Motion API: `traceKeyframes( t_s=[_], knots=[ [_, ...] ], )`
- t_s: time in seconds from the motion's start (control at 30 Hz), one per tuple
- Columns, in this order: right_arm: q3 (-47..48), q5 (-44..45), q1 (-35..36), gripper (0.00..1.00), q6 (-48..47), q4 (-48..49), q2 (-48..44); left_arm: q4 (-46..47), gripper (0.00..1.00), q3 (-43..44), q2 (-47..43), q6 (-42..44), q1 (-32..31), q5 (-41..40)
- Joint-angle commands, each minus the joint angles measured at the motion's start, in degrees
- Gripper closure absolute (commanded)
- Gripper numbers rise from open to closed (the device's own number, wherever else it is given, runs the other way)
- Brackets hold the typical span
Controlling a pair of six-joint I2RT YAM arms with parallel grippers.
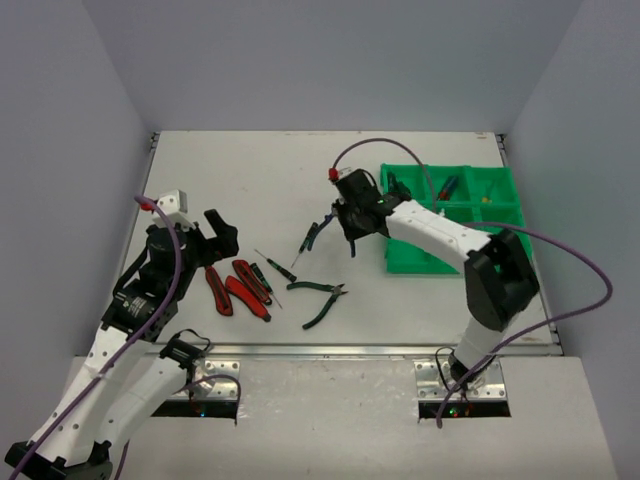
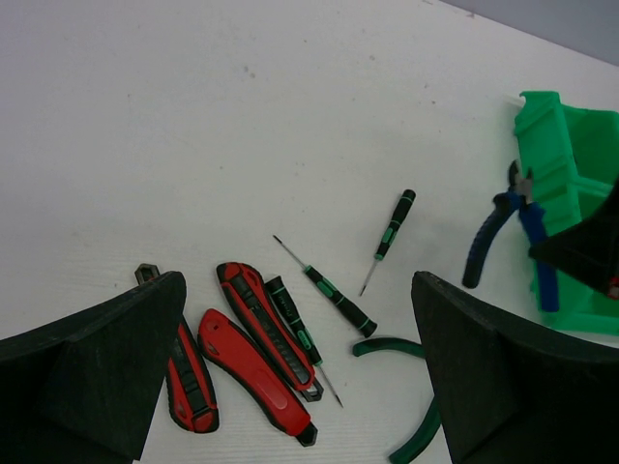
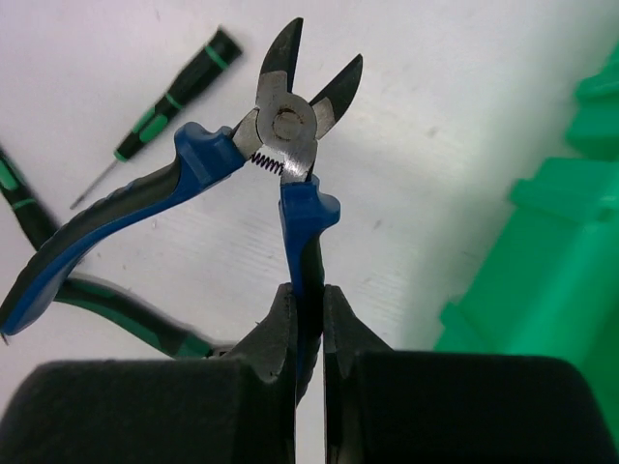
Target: Sort the tools into containers
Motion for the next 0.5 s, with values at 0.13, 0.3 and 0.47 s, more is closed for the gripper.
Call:
traceKeyframes(
  t_s=[0.13, 0.3, 0.47],
  knots=[
    [-11.4, 2.5, -13.3, 1.0, 0.2, 0.6, -23.1, 3.0, 0.0, -0.2, -1.5, 0.6, 0.6, 1.2],
    [-17.8, -5.2, -21.0, 1.0, 1.4, 1.8, -28.9, 3.1, 0.0, -0.3, -1.6, 0.7, 0.6, 1.4],
    [-21.1, -9.3, -23.6, 1.0, 3.8, 1.1, -29.1, 3.1, 0.0, -0.3, -1.9, 0.6, 0.6, 1.3]
  ],
)
